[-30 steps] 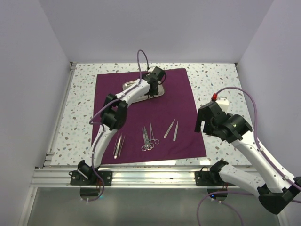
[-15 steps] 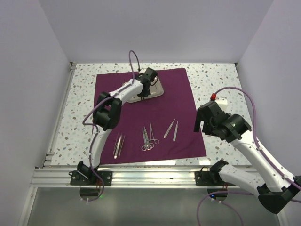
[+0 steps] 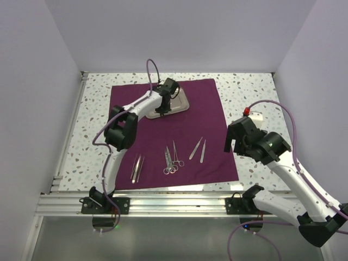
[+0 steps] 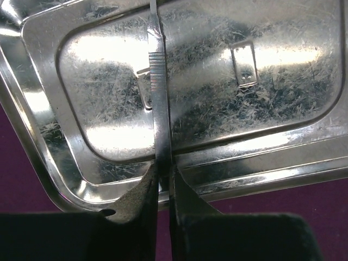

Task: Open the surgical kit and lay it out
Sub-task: Adjust the medical item in the container.

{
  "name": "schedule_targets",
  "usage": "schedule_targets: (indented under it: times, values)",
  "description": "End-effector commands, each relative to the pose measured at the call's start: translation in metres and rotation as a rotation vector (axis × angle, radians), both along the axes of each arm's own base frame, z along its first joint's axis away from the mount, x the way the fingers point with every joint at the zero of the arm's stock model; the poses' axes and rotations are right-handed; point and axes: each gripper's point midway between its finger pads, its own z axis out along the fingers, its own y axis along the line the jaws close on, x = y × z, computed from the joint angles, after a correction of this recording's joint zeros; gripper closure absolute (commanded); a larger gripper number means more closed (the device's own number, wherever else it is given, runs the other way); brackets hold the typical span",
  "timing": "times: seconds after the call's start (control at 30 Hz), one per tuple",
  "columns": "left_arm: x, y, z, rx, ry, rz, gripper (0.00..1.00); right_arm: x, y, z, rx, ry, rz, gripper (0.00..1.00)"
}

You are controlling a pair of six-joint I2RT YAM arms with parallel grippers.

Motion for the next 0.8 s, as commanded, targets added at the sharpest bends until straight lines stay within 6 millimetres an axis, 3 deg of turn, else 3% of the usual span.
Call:
schedule_targets:
  times: [0.0, 0.23, 0.53, 0.63, 0.73, 0.77]
  values:
    - [-0.017, -0.008, 0.023, -0.03, 0.037, -0.064, 1.0, 0.007, 0.001, 0.007, 0.012, -0.049, -0.003, 0.06]
    - [-0.037, -0.048, 0.049, -0.07, 0.015, -0.132, 1.0, 0.009, 0.002, 0.011, 0.021, -0.066, 0.003, 0.06]
    - [-0.081, -0.097, 0.068, -0.109, 0.011, -0.214, 1.0, 0.002, -0.004, 0.015, 0.028, -0.083, 0.002, 0.06]
    - [-0.088, -0.101, 0.076, -0.1, -0.005, -0.216, 1.0, -0.002, -0.006, 0.014, 0.032, -0.087, 0.001, 0.06]
    - [-0.083, -0.094, 0.082, -0.076, -0.038, -0.186, 1.0, -0.005, -0.006, 0.013, 0.04, -0.086, 0.002, 0.06]
    - [-0.079, -0.095, 0.088, -0.071, -0.059, -0.184, 0.81, -0.006, -0.006, 0.013, 0.045, -0.086, 0.005, 0.06]
